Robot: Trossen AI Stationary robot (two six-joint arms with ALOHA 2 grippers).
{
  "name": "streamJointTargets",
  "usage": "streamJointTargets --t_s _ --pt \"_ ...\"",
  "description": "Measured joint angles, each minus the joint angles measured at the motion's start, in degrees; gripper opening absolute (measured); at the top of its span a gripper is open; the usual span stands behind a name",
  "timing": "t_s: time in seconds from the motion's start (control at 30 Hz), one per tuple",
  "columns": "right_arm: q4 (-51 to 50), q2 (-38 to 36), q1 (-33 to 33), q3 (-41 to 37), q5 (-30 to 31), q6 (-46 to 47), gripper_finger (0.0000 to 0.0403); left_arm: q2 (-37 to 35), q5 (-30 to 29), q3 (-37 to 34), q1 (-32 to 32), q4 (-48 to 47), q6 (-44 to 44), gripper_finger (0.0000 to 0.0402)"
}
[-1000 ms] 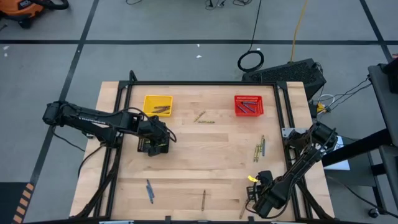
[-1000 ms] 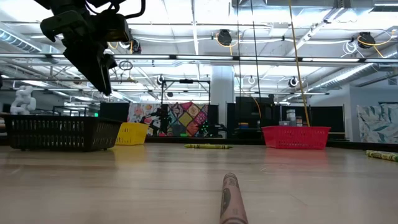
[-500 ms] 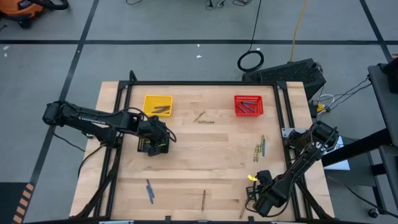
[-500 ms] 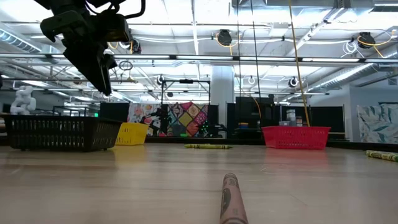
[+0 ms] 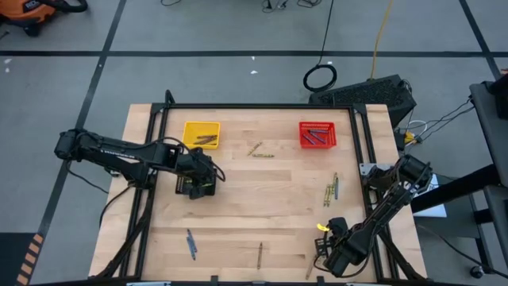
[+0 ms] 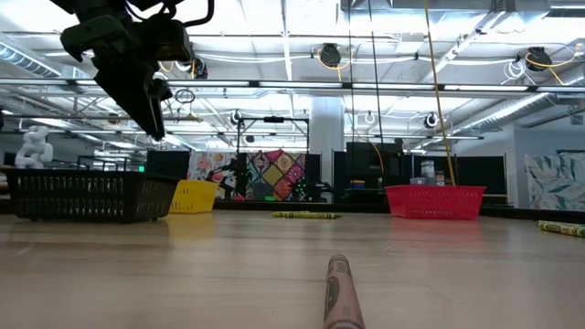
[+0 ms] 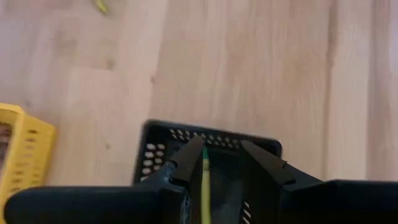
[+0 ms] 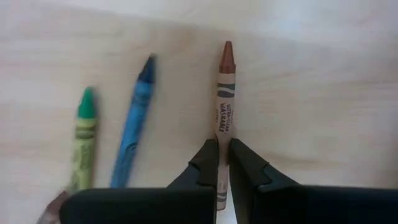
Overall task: Sort crayons
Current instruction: Put the brown crayon into the yellow bin
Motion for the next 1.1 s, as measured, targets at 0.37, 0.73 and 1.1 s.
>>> streamJointTargets --t_s 0.37,0.73,1.1 --pt "-10.93 -1.34 0.43 5.60 9.52 -1.01 0.0001 0.02 -0.37 -0.02 -0.02 12.98 7.91 0.0102" --pt "-11.35 -1.36 -1.08 7.70 40.19 -3.98 0.0000 0.02 7.62 -0.02 -3.03 25.37 9.54 0.0102" --pt "-2.35 -1.38 -6.84 7.70 53.57 -21.72 0.0000 7.90 7.78 -0.05 -5.97 39.46 6.33 0.0102"
